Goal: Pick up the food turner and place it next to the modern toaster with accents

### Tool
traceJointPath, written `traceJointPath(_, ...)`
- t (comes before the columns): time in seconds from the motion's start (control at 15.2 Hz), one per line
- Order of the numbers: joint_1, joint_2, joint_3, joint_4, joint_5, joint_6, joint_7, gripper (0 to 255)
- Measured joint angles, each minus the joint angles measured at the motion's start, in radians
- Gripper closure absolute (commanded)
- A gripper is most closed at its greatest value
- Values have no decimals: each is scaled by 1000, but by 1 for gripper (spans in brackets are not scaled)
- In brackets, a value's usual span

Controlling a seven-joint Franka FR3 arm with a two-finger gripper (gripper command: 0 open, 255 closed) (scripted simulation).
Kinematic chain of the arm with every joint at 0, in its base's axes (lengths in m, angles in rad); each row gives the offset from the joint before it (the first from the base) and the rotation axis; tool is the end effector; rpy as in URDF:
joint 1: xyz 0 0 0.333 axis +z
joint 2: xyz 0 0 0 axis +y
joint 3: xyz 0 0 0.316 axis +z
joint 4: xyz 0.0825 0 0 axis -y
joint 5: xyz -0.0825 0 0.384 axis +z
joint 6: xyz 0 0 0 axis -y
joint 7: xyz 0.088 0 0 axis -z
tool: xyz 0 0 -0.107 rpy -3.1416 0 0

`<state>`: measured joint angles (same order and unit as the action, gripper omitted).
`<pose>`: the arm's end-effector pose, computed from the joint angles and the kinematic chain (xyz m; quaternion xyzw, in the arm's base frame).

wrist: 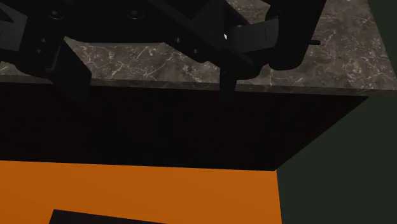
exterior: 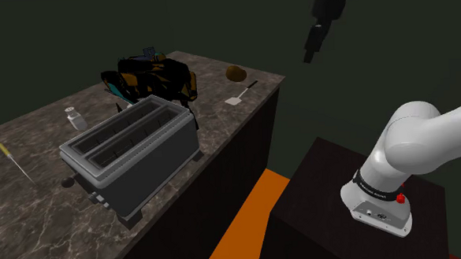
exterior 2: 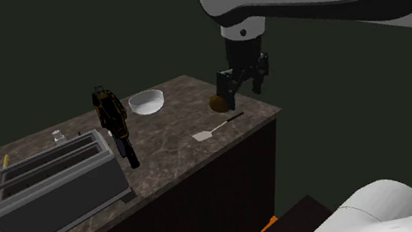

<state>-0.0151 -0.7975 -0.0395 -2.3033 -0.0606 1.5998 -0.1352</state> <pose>0.3062 -0.0276 0.6215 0.9978 0.0450 0.0451 0.0203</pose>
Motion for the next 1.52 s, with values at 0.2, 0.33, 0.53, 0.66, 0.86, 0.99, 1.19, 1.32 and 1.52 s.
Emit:
traceJointPath(0.2,10,18,-31,-7,-18,22,-62,0)
traceJointPath(0.33,25,54,-79,-9,-46,57,-160,0)
traceJointPath(0.53,53,127,-156,-6,-83,126,-320,0)
traceJointPath(0.66,72,177,-204,-11,-102,178,-425,0)
traceJointPath(0.86,105,270,-273,23,-118,236,-585,0)
traceJointPath(0.99,129,345,-319,56,-118,276,-695,0)
traceJointPath(1.19,162,455,-379,102,-105,335,-860,0)
traceJointPath(1.32,185,542,-413,154,-82,363,-972,0)
traceJointPath(1.52,209,665,-450,223,-36,403,-1140,0)
